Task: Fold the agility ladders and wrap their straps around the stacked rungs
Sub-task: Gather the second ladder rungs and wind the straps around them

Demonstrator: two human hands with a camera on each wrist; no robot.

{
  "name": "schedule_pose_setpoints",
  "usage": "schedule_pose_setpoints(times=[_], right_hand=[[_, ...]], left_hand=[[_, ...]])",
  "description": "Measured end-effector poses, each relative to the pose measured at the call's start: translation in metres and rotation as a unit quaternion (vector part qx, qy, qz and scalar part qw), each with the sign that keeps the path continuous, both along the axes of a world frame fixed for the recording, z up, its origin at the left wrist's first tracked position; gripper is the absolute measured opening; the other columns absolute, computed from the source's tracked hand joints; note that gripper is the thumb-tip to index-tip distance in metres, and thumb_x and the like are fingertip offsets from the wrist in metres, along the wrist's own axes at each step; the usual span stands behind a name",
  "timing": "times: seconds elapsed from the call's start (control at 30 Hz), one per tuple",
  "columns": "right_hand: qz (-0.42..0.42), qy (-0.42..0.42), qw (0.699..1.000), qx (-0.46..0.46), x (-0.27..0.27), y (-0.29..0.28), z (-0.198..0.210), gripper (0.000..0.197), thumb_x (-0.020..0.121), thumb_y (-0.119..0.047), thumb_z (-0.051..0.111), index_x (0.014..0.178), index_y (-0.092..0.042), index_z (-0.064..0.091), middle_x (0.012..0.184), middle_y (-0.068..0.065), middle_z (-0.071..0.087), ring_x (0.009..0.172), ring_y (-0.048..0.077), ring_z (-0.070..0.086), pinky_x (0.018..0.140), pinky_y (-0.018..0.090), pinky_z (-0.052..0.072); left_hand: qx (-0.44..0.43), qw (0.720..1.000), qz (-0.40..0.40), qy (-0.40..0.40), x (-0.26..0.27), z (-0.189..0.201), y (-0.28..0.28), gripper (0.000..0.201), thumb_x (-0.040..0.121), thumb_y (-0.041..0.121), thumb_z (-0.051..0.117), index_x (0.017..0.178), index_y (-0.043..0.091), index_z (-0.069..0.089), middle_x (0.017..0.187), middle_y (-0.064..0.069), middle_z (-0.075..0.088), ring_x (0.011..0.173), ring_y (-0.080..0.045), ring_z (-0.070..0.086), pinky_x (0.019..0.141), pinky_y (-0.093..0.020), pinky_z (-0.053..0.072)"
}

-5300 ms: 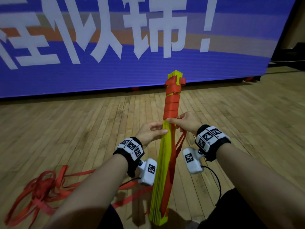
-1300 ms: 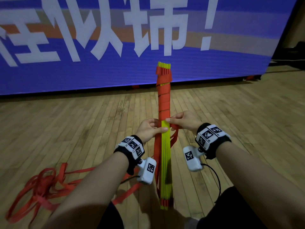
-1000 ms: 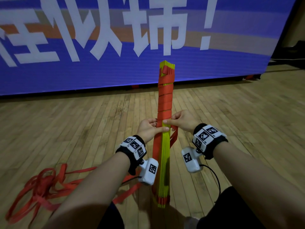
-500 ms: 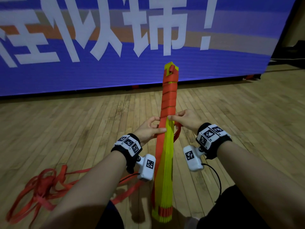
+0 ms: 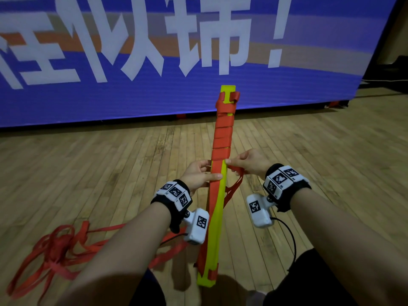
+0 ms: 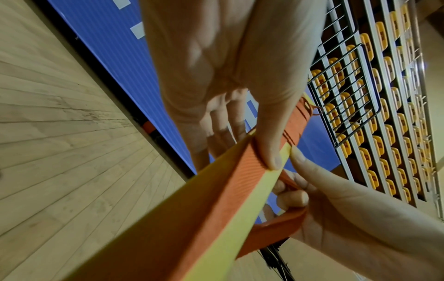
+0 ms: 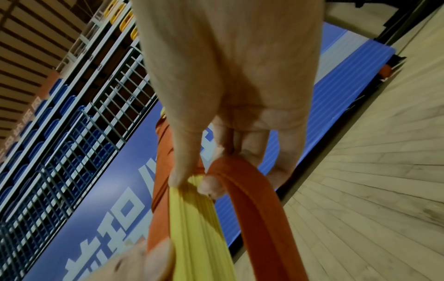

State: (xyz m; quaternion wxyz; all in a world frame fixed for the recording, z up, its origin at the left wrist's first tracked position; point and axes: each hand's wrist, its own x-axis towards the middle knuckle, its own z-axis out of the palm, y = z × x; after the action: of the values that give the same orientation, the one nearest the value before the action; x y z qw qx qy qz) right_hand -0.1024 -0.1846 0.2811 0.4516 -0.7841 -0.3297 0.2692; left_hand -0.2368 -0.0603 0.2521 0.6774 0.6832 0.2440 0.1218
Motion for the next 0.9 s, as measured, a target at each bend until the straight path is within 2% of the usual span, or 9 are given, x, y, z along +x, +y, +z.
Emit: schedule_pose_setpoints(times=[0.13,0.17,0.27,0.33,0.43,0.53,0.63,0.73,0.9], right_hand=[[0.03,0.005,1.0,0.003,0.005,-0.003,0.002,0.009,0.085,-0.009,0.068,0.076,-0.009,0.068,0.068,0.005,0.064,0.065,0.013,0.059,0.077,0.03,0.05],[0.026,-0.008,1.0,0.002,0.005,-0.003,0.002,0.009,0.085,-0.007,0.067,0.076,-0.008,0.068,0.068,0.005,0.064,0.064,0.013,0.058,0.077,0.03,0.05],[0.007,-0.023,1.0,0.012,0.0,-0.003,0.005,0.007,0.087,-0.004,0.064,0.081,-0.002,0.067,0.066,0.005,0.062,0.06,0.01,0.057,0.062,0.014,0.048],[0.001,-0.035,0.999,0.013,-0.003,-0.001,0.006,0.007,0.086,-0.004,0.064,0.081,-0.001,0.068,0.062,0.002,0.063,0.06,0.008,0.058,0.061,0.013,0.046],[0.01,-0.055,0.998,-0.013,-0.007,0.0,0.006,0.013,0.083,-0.015,0.07,0.077,-0.003,0.071,0.058,-0.005,0.065,0.062,0.004,0.059,0.066,0.014,0.044],[0.005,-0.059,0.997,-0.038,-0.011,0.007,0.0,0.034,0.076,-0.039,0.077,0.077,-0.005,0.071,0.065,0.001,0.067,0.063,0.009,0.06,0.068,0.021,0.049],[-0.037,-0.105,0.992,-0.053,-0.012,0.014,-0.004,0.045,0.071,-0.055,0.073,0.072,-0.01,0.071,0.062,0.001,0.067,0.065,0.014,0.062,0.073,0.034,0.053],[-0.061,-0.128,0.989,-0.047,-0.018,0.017,-0.003,0.049,0.072,-0.056,0.072,0.076,-0.008,0.072,0.063,0.003,0.066,0.064,0.015,0.062,0.067,0.032,0.052],[-0.069,-0.109,0.991,-0.029,-0.02,0.015,0.0,0.041,0.072,-0.053,0.073,0.073,-0.012,0.069,0.063,0.004,0.066,0.061,0.015,0.061,0.062,0.031,0.051]], left_hand=[[0.03,0.999,-0.006,0.01,0.0,-0.001,0.0,0.044,0.078,0.003,0.074,0.12,0.007,0.06,0.11,-0.008,0.068,0.094,-0.018,0.068,0.069,-0.024,0.057],[0.035,0.999,-0.006,0.01,0.0,0.0,0.0,0.042,0.078,0.002,0.074,0.118,0.007,0.06,0.108,-0.007,0.069,0.091,-0.015,0.068,0.067,-0.022,0.056],[0.046,0.999,-0.001,0.006,0.002,0.0,-0.001,0.04,0.079,0.0,0.073,0.117,0.007,0.061,0.103,-0.005,0.069,0.086,-0.014,0.068,0.07,-0.024,0.056],[0.052,0.999,0.009,0.006,0.004,0.0,-0.002,0.037,0.079,0.0,0.073,0.112,0.009,0.062,0.104,-0.007,0.069,0.088,-0.018,0.068,0.074,-0.027,0.057],[0.096,0.994,0.046,0.017,0.008,-0.004,-0.005,0.031,0.076,0.001,0.076,0.1,0.016,0.064,0.106,-0.009,0.069,0.096,-0.024,0.067,0.084,-0.036,0.056],[0.138,0.988,0.064,0.031,0.009,-0.008,-0.007,0.033,0.072,0.003,0.079,0.101,0.017,0.068,0.104,-0.005,0.07,0.098,-0.025,0.067,0.088,-0.04,0.055],[0.168,0.982,0.079,0.022,0.009,-0.006,-0.011,0.042,0.073,0.007,0.079,0.113,0.013,0.067,0.102,0.002,0.064,0.093,-0.017,0.063,0.076,-0.025,0.053],[0.179,0.98,0.088,0.007,0.009,-0.004,-0.013,0.047,0.074,0.007,0.08,0.118,0.01,0.065,0.1,0.004,0.058,0.091,-0.012,0.057,0.069,-0.017,0.047],[0.15,0.987,0.061,0.003,0.009,-0.003,-0.01,0.041,0.071,0.005,0.081,0.109,0.014,0.068,0.097,0.003,0.064,0.095,-0.017,0.063,0.087,-0.034,0.053]])
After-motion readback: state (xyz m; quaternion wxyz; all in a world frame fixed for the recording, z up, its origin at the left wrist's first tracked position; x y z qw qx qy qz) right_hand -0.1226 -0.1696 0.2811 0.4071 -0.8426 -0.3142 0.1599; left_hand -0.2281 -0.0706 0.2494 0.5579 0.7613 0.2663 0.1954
